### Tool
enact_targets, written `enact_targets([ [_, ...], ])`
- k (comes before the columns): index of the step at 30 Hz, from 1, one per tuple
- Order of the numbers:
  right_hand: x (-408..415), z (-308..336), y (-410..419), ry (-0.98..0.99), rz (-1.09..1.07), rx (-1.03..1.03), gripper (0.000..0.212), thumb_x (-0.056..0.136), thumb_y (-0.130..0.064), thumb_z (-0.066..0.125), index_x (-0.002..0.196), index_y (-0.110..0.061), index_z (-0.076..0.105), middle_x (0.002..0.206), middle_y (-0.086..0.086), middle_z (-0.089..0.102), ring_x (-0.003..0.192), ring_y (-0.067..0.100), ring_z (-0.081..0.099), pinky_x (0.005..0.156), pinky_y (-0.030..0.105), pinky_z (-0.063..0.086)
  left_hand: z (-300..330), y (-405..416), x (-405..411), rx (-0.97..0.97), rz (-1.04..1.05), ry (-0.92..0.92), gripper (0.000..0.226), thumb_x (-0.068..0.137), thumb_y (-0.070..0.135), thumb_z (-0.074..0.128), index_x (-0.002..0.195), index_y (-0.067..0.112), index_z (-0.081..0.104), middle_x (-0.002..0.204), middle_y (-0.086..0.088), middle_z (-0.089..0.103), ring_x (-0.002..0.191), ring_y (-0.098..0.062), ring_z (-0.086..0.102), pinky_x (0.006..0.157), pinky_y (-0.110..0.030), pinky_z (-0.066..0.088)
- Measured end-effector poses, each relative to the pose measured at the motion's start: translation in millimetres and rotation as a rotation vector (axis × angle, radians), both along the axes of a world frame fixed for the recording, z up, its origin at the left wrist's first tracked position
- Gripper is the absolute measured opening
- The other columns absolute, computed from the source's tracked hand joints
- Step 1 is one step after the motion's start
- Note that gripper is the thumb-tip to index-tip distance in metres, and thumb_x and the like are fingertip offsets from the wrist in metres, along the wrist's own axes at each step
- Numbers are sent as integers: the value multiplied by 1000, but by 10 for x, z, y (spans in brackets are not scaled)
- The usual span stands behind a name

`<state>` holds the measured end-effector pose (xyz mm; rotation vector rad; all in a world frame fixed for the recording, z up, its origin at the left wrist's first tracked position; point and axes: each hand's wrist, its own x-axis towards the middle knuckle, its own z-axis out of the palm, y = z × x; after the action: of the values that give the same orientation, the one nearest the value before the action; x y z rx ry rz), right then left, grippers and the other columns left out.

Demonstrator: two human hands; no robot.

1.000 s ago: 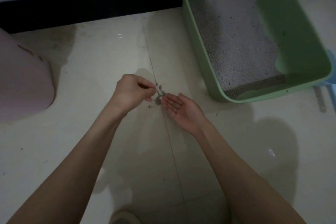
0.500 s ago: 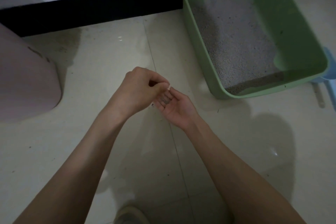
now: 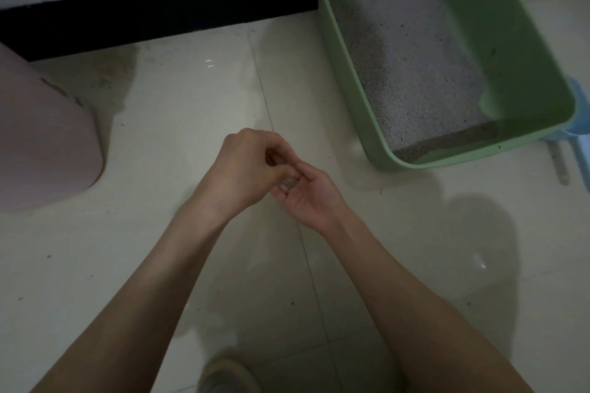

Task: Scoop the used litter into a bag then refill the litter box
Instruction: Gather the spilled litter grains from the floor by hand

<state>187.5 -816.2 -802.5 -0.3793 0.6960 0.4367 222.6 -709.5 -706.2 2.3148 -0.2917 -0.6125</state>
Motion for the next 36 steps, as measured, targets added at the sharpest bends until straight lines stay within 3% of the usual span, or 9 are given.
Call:
enact_targets([
  [5, -70, -40, -94, 76, 24, -139, 38, 100, -19, 35, 85, 0, 65, 72, 9, 71, 64, 14, 69, 63, 21, 56, -216, 35, -45, -31, 25, -39, 9, 84, 23, 66, 92, 27, 68, 74, 13, 64, 72, -1, 59, 62, -7, 41],
  [8, -132, -117, -205, 148, 105, -452, 40, 101, -23, 36, 74, -2, 59, 55, 5, 64, 49, 11, 58, 51, 20, 44, -517, 137, 20, 7, 174, -99, 16, 85, 15, 64, 100, 20, 67, 76, 3, 61, 73, -15, 57, 74, -23, 44],
  [11, -226, -171, -339, 181, 198, -718, 41, 100, -23, 37, 67, -7, 55, 58, 5, 53, 46, 11, 43, 46, 20, 30, -957, 271, 72, 172, 253, -74, 25, 82, 27, 69, 98, 10, 61, 83, -5, 58, 85, -25, 57, 74, -28, 40],
  [15, -242, -195, -458, 191, 330, -959, 41, 98, -25, 42, 59, -13, 46, 49, -1, 41, 41, 11, 32, 37, 18, 25, -1335, 231, 32, 510, 60, -278, 63, 78, 62, 56, 99, 3, 55, 100, -17, 59, 97, -34, 54, 78, -40, 43],
  [18, -187, -211, -466, 184, 358, -1011, 44, 97, -28, 42, 55, -16, 38, 37, -7, 30, 32, 8, 22, 35, 16, 17, -1418, 50, 78, 587, -97, -425, 71, 77, 69, 48, 102, 3, 56, 101, -18, 59, 96, -33, 55, 77, -39, 42],
  [23, -84, -323, -477, 19, 580, -1427, 49, 98, -32, 39, 52, -18, 28, 51, 2, 30, 56, 22, 33, 56, 29, 22, -1534, -80, 227, 622, -313, -614, 45, 84, 49, 44, 78, 7, 62, 70, -13, 59, 63, -29, 58, 52, -29, 43],
  [26, 42, -338, -437, -118, 795, -1686, 51, 99, -34, 36, 51, -15, 38, 64, 13, 52, 74, 32, 53, 63, 31, 30, -1587, -23, 252, 670, -407, -747, 32, 90, 31, 43, 69, 13, 59, 59, -7, 57, 53, -24, 55, 47, -25, 37],
  [30, 238, -367, -354, -288, 1003, -2067, 48, 99, -37, 30, 97, -7, 67, 102, 18, 68, 96, 34, 62, 76, 33, 45, -1622, -10, 249, 671, -451, -828, 28, 88, 18, 43, 62, 16, 54, 53, -4, 56, 50, -22, 54, 47, -26, 35],
  [36, 455, -423, -219, -480, 1254, -2231, 53, 100, -44, 27, 106, -5, 62, 106, 16, 67, 97, 31, 64, 72, 32, 40, -1553, 84, 239, 637, -337, -698, 20, 75, 15, 59, 56, 13, 53, 47, -6, 52, 44, -23, 51, 45, -22, 33],
])
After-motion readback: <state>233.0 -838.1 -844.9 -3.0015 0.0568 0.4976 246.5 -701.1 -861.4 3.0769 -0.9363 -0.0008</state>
